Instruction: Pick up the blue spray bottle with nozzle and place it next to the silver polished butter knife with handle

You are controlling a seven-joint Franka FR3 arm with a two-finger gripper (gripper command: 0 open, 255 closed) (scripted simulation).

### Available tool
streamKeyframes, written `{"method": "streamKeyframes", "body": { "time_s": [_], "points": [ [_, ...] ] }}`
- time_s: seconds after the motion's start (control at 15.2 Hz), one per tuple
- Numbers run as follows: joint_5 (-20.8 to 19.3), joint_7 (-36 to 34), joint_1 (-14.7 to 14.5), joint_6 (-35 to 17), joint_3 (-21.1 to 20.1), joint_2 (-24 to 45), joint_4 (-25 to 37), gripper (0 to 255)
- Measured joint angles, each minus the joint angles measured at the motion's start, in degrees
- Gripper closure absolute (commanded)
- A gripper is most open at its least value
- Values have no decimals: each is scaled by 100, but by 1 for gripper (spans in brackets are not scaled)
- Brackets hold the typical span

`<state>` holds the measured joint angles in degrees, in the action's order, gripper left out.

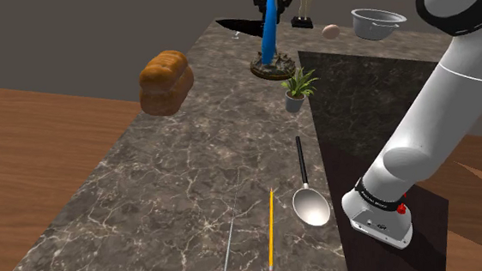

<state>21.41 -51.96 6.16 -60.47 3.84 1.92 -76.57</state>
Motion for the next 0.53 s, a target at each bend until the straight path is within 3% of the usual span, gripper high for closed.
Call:
{"method": "streamKeyframes", "body": {
  "time_s": [0.53],
  "points": [
    [395, -1246, -461, 261, -451, -280, 379, 255]
  ]
}}
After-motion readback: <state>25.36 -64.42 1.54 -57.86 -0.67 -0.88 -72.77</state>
